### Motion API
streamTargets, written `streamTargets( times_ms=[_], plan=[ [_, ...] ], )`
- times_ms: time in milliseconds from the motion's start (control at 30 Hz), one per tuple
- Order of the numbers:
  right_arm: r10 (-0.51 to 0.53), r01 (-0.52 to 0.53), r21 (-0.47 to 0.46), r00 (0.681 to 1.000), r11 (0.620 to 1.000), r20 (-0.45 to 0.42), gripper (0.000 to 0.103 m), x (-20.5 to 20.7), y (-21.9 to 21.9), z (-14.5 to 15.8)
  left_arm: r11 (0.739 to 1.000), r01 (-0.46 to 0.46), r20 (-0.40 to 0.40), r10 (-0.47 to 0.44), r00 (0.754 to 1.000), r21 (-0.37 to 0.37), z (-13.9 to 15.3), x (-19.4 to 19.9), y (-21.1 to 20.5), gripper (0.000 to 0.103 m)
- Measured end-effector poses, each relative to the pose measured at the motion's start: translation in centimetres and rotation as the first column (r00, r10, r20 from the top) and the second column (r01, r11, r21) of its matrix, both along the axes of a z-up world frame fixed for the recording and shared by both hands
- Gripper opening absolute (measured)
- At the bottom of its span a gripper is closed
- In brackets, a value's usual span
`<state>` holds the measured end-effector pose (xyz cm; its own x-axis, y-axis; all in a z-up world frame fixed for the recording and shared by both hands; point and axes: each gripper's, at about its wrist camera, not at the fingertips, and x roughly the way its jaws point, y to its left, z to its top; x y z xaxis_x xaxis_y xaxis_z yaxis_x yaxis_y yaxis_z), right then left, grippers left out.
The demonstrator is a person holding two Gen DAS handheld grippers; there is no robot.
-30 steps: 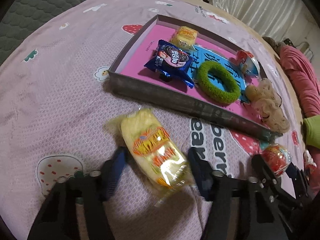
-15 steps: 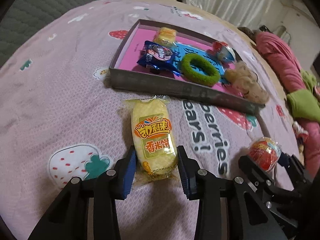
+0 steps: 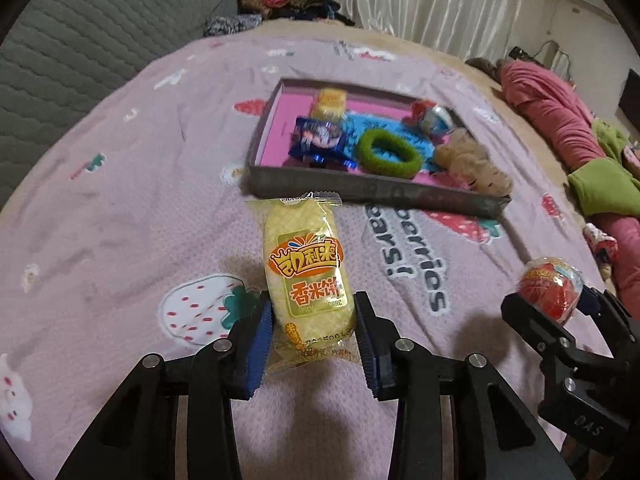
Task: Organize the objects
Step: 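Lift and carry the cake pack and egg toy toward the pink tray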
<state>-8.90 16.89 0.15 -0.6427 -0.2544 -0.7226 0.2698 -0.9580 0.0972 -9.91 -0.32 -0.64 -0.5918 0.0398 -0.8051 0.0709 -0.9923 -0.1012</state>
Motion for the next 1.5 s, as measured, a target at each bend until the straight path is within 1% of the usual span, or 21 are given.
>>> streamTargets(
  times_ms=[467,900,1133,1500],
  plan=[
    [0.023,-0.020,0.035,0.994,0.999,-0.108,0.081,4.7,-1.0,6.7,1.000,0.012,-0.113,-0.012,0.994,-0.005,6.7,5.3,0.5,0.040],
    [0.046,-0.034,0.060,0.973,0.998,-0.227,0.081,8.8,-2.3,13.1,0.999,0.009,-0.218,-0.017,0.976,-0.035,12.5,10.1,0.0,0.040],
    [0.051,-0.036,0.063,0.961,0.997,-0.272,0.081,10.0,-2.8,15.6,0.999,0.002,-0.248,-0.012,0.969,-0.041,14.4,11.7,-0.5,0.040],
    [0.051,-0.026,0.083,0.950,0.996,-0.309,0.081,10.9,-3.0,17.5,1.000,-0.002,-0.286,-0.007,0.958,-0.030,16.3,12.5,-1.3,0.040]
  ],
)
